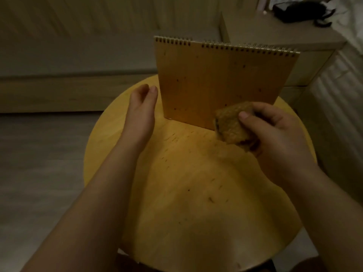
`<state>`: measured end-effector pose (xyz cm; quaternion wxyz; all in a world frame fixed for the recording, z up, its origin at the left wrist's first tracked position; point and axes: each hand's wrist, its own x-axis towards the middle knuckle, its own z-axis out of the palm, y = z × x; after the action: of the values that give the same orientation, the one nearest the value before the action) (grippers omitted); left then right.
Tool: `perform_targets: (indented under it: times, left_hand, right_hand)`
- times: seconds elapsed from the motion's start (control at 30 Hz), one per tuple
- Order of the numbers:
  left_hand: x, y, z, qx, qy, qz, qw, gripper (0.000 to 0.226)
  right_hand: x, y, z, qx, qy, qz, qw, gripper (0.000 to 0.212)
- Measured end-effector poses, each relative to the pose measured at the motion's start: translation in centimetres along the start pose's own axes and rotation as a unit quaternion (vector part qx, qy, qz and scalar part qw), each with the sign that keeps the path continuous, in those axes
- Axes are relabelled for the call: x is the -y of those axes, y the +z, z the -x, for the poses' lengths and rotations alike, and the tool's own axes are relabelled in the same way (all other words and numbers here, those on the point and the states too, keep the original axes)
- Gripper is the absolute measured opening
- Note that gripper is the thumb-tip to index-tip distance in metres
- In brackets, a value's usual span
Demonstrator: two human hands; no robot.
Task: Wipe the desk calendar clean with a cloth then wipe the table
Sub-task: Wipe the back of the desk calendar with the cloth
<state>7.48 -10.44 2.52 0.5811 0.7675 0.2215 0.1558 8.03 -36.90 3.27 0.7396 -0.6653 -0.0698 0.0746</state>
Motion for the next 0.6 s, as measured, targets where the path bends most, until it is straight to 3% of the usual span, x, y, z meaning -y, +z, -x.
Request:
perform_targets:
  times: [0.13, 0.33, 0.47, 0.6]
  left_hand:
    - [1.4, 1.2, -2.1, 0.036, -0.011, 0.024, 0.999, 0.068]
    - [1.1, 1.8, -2.3, 0.039, 0.045, 0.066, 0.996, 0.028]
    - [0.6, 1.7, -1.3, 0.028, 0.106, 0.115, 0.987, 0.026]
    - [0.6, 1.2, -0.6, -0.013, 0.114, 0.132, 0.985, 0.028]
  right_hand:
    - [-0.1, -0.6, -0.5, -0.033, -0.011, -0.072, 0.997, 0.020]
    - [0.7, -1.2, -0.9, -0.054, -0.031, -0.125, 0.990, 0.021]
    - [1.6, -1.9, -1.6, -0.051, -0.015, -0.158, 0.986, 0.025]
    - [2.4, -3.0, -2.1, -0.052, 0.043, -0.230, 0.971, 0.033]
